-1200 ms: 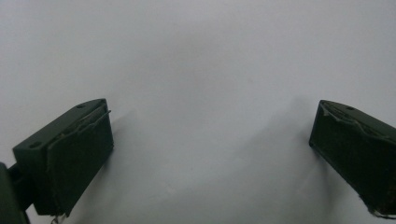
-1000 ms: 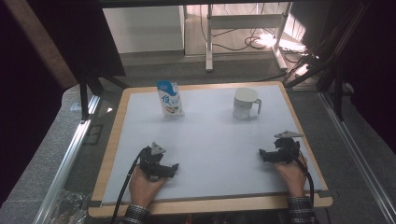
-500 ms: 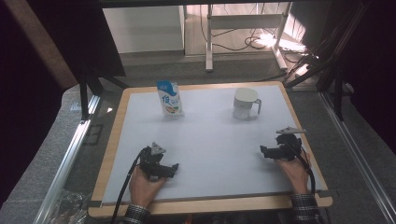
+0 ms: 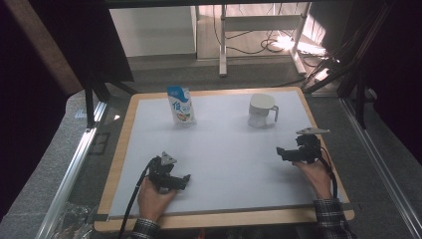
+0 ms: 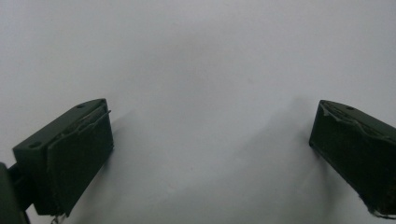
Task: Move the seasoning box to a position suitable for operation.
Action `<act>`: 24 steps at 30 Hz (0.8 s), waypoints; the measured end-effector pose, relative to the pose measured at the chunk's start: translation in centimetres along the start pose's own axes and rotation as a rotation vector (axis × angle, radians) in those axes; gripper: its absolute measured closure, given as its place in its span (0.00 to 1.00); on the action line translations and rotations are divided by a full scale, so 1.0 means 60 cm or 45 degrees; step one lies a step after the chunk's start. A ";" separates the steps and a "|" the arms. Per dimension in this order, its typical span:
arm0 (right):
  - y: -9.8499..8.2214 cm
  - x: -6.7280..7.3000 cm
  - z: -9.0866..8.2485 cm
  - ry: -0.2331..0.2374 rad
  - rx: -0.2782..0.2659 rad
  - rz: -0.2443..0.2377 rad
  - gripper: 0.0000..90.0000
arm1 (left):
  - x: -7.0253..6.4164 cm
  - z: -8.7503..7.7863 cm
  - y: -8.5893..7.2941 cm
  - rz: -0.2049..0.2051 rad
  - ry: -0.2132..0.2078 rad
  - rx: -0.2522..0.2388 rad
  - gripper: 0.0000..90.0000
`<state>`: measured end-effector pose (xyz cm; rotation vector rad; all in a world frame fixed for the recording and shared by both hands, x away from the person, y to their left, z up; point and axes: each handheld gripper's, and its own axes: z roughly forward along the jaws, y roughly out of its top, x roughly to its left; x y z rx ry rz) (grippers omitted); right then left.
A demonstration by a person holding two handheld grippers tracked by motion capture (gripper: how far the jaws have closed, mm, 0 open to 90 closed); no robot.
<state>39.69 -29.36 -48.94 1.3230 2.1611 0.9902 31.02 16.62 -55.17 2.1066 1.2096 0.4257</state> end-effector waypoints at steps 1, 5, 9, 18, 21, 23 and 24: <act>0.006 0.000 0.002 0.011 0.000 -0.001 0.00 | 0.000 0.000 0.000 0.000 0.000 0.000 0.00; 0.017 -0.002 0.007 0.035 -0.011 0.019 0.00 | 0.000 0.000 0.000 0.000 0.000 0.000 0.00; 0.026 -0.004 0.014 0.048 -0.010 0.017 0.00 | 0.000 0.000 0.000 0.000 -0.001 -0.001 0.00; 0.042 0.003 0.030 -0.008 0.006 -0.031 0.00 | 0.000 0.000 0.000 0.000 -0.002 -0.001 0.00; 0.047 0.002 0.036 -0.040 0.013 -0.036 0.04 | 0.000 0.000 0.000 0.000 -0.002 -0.001 0.00; 0.049 0.001 0.037 -0.045 0.006 -0.035 0.06 | 0.000 0.000 0.000 0.000 -0.002 -0.001 0.00; 0.053 -0.001 0.038 -0.056 -0.008 -0.031 0.09 | 0.000 0.000 0.000 0.000 -0.002 -0.001 0.00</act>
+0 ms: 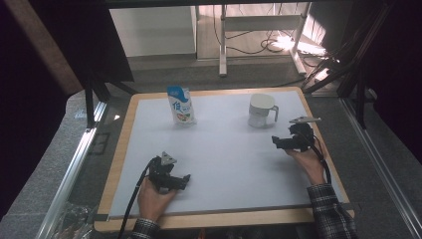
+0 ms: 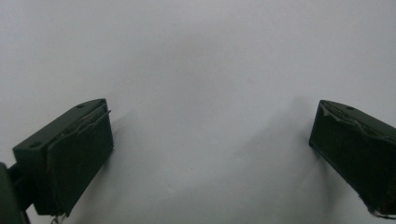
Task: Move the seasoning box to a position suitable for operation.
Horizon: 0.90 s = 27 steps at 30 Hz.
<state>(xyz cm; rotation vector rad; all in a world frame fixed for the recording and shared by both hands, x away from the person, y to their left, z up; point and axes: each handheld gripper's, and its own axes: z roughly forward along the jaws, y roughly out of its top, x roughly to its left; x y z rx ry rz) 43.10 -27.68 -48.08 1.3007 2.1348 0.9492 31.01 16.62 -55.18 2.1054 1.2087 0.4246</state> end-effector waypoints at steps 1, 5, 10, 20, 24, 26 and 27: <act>0.002 -0.001 0.001 -0.004 -0.007 0.003 0.11 | 0.000 0.000 0.000 0.000 0.000 0.000 0.00; 0.008 -0.007 0.006 0.008 -0.019 0.008 0.15 | 0.000 0.000 0.000 0.000 0.000 0.000 0.00; 0.011 -0.017 0.017 0.019 -0.037 0.027 0.23 | 0.000 0.000 0.000 0.000 0.000 0.000 0.00; 0.020 -0.041 0.036 0.089 -0.053 0.082 0.40 | 0.000 0.000 0.000 0.000 0.000 0.000 0.00; 0.040 -0.043 0.042 0.129 -0.040 0.097 0.42 | 0.000 0.000 0.000 0.000 0.000 0.000 0.00; 0.048 -0.041 0.044 0.088 -0.064 0.070 0.49 | 0.000 0.000 0.000 -0.001 0.000 -0.001 0.00; 0.048 -0.041 0.044 0.088 -0.064 0.070 0.49 | 0.000 0.000 0.000 -0.001 0.000 -0.001 0.00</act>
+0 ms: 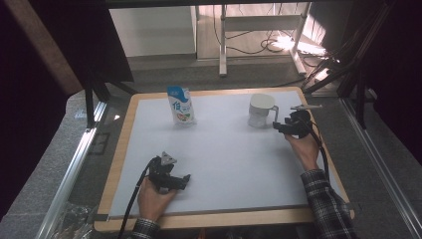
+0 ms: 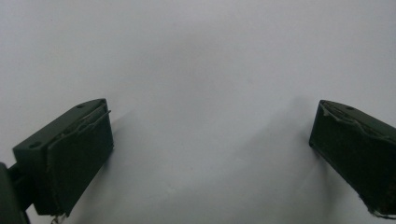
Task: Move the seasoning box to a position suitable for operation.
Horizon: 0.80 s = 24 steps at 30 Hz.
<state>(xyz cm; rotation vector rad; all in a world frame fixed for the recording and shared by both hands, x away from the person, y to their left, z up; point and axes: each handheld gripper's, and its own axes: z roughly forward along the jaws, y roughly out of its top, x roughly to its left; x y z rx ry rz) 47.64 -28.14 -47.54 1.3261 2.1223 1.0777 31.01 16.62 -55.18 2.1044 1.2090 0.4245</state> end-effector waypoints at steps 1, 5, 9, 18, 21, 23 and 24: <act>0.002 0.001 0.000 -0.019 -0.009 -0.010 0.50 | 0.000 0.000 0.000 0.001 0.000 0.001 0.00; 0.013 0.001 0.013 -0.069 0.000 -0.043 0.55 | 0.000 0.000 0.000 0.001 0.000 0.001 0.00; 0.018 0.005 0.021 -0.107 -0.023 -0.067 0.60 | 0.000 0.000 0.000 0.001 0.000 0.000 0.00; 0.014 -0.004 0.041 -0.129 -0.039 -0.022 0.65 | 0.000 0.000 0.000 0.001 0.000 0.000 0.00; 0.013 -0.004 0.049 -0.141 -0.041 -0.020 0.65 | 0.000 0.000 0.000 0.001 0.000 0.000 0.00; 0.014 -0.005 0.052 -0.150 -0.040 -0.012 0.65 | 0.000 0.000 0.000 0.002 0.000 0.000 0.00; 0.014 -0.005 0.052 -0.150 -0.040 -0.012 0.65 | 0.000 0.000 0.000 0.002 0.000 0.000 0.00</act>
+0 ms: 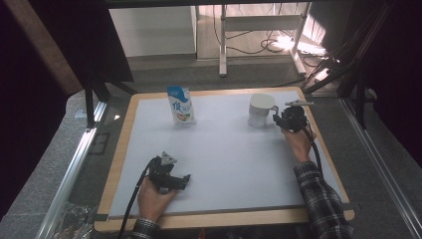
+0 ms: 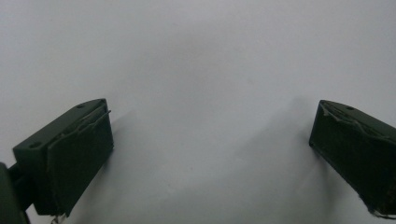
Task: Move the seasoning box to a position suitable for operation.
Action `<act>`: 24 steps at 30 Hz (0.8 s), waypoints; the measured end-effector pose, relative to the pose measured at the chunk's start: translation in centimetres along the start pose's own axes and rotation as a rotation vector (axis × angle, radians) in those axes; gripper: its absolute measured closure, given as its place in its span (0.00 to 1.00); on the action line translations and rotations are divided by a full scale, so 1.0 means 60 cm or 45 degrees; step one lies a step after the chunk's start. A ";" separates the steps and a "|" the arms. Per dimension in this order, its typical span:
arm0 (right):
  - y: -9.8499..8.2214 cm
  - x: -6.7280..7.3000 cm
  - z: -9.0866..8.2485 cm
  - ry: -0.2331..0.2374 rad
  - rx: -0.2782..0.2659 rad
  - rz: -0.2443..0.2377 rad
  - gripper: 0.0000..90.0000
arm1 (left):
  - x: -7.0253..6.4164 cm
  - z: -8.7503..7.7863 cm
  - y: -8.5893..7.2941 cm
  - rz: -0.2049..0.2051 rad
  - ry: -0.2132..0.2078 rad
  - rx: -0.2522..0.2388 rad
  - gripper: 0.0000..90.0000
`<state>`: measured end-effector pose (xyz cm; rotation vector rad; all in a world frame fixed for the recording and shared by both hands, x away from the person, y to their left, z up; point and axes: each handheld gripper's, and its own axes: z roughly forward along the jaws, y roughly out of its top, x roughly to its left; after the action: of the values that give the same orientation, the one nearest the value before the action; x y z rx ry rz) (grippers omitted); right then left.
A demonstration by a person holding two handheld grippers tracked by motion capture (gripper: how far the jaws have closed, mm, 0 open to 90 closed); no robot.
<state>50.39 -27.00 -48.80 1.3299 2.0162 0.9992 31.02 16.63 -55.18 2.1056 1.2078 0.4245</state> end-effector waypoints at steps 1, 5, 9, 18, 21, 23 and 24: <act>0.002 0.000 0.002 -0.003 0.014 0.006 0.65 | 0.000 0.000 0.000 -0.001 0.000 0.000 0.00; 0.015 0.005 0.009 -0.020 0.016 -0.017 0.65 | 0.000 0.000 0.000 0.000 0.000 0.000 0.00; 0.021 0.005 0.018 -0.049 0.040 -0.021 0.65 | 0.000 0.000 0.000 -0.001 0.000 0.000 0.00; 0.026 0.011 0.027 -0.062 0.029 -0.013 0.77 | 0.000 0.000 0.000 -0.001 0.000 -0.001 0.00; 0.026 0.015 0.028 -0.086 0.030 -0.021 0.80 | 0.000 0.000 0.000 -0.001 0.000 0.000 0.00; 0.026 0.016 0.029 -0.114 0.025 -0.040 0.82 | 0.000 0.000 0.000 0.000 0.000 0.000 0.00; 0.026 0.016 0.029 -0.124 0.024 -0.044 0.82 | 0.000 0.000 0.000 0.000 0.000 0.000 0.00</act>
<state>52.18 -25.19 -48.60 1.3227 1.9737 0.8849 31.01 16.62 -55.18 2.1053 1.2079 0.4247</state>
